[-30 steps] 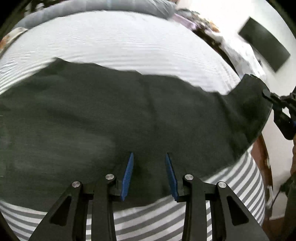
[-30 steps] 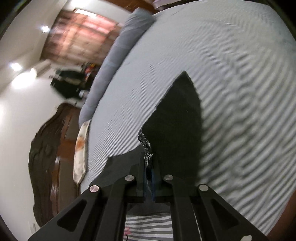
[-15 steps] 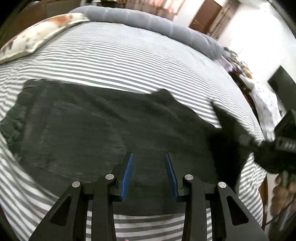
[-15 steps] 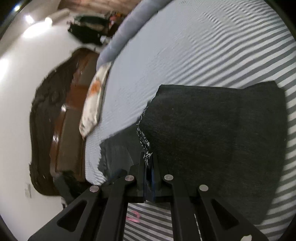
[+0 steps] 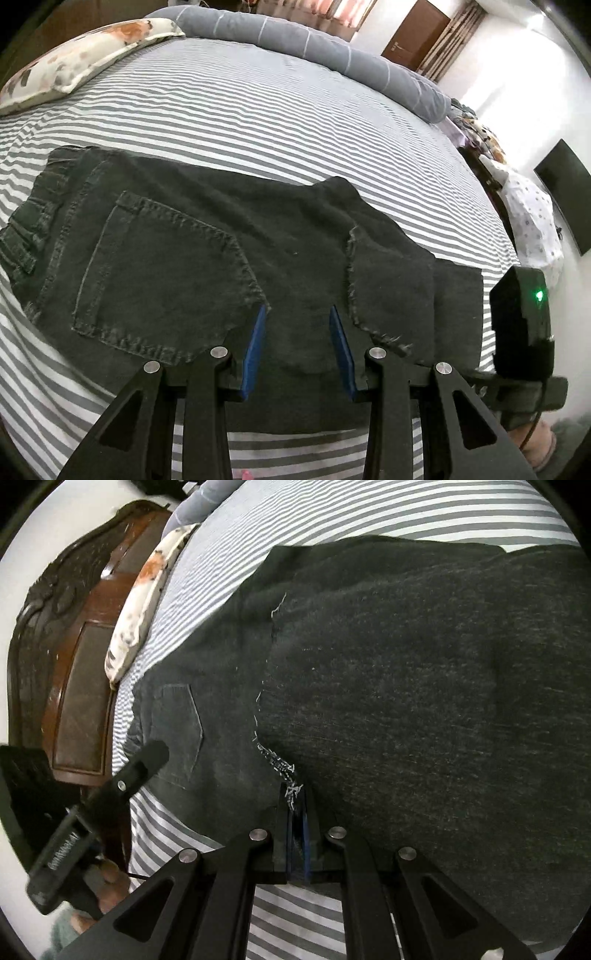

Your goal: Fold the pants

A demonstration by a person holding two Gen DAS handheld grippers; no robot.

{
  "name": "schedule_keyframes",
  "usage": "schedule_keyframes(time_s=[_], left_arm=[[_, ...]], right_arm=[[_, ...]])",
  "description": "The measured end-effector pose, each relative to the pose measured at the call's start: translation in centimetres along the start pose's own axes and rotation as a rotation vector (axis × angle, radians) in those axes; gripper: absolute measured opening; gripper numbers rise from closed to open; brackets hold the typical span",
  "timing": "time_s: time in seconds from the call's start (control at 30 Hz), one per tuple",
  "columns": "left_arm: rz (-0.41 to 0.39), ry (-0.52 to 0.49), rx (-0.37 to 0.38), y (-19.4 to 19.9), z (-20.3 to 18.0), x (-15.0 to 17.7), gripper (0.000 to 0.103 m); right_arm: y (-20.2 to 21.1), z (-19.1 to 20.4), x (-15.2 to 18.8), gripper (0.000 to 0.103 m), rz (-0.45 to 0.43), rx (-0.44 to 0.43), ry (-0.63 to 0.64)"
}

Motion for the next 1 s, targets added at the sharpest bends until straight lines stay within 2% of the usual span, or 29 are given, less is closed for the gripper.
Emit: schedule_keyframes(time_s=[0.23, 0.3, 0.33, 0.37, 0.53, 0.77, 0.87, 1.0], left_arm=[[0.000, -0.002, -0.003, -0.2, -0.6, -0.1, 0.037], [-0.002, 0.001, -0.001, -0.1, -0.9, -0.2, 0.037], [-0.005, -0.003, -0.001, 0.0, -1.0, -0.3, 0.037], [-0.009, -0.012, -0.003, 0.1, -1.3, -0.3, 0.037], [-0.023, -0.069, 0.005, 0.2, -3.6, -0.5, 0.037], [0.062, -0.217, 0.027, -3.3, -8.1, 1.5, 0.037], [0.117, -0.264, 0.011, -5.3, -8.8, 2.8, 0.037], [0.174, -0.278, -0.063, -7.4, -7.4, 3.9, 0.037]], right_arm=[[-0.2, 1.1, -0.3, 0.010, -0.008, 0.015, 0.029], [-0.2, 1.9, -0.2, 0.021, 0.010, 0.008, 0.046], [0.2, 2.1, -0.1, 0.034, 0.013, -0.003, 0.050], [0.9, 2.2, 0.0, 0.042, 0.000, 0.002, 0.059], [5.7, 1.7, 0.4, 0.043, -0.075, 0.052, 0.123], [12.8, -5.0, -3.6, 0.043, -0.246, 0.272, 0.049], [13.5, -7.2, -5.6, 0.043, -0.258, 0.335, 0.033], [12.4, -9.9, -7.5, 0.039, -0.225, 0.376, -0.002]])
Point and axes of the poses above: each gripper's, at about its wrist camera, not at the fingertips, and y roughly against the way its jaws point, z to its left, x to its underside, the point moved 7 cm from there along -y, roughly the way its jaws point, and after that the axes turned 5 degrees about z, right-handed, at the moved point
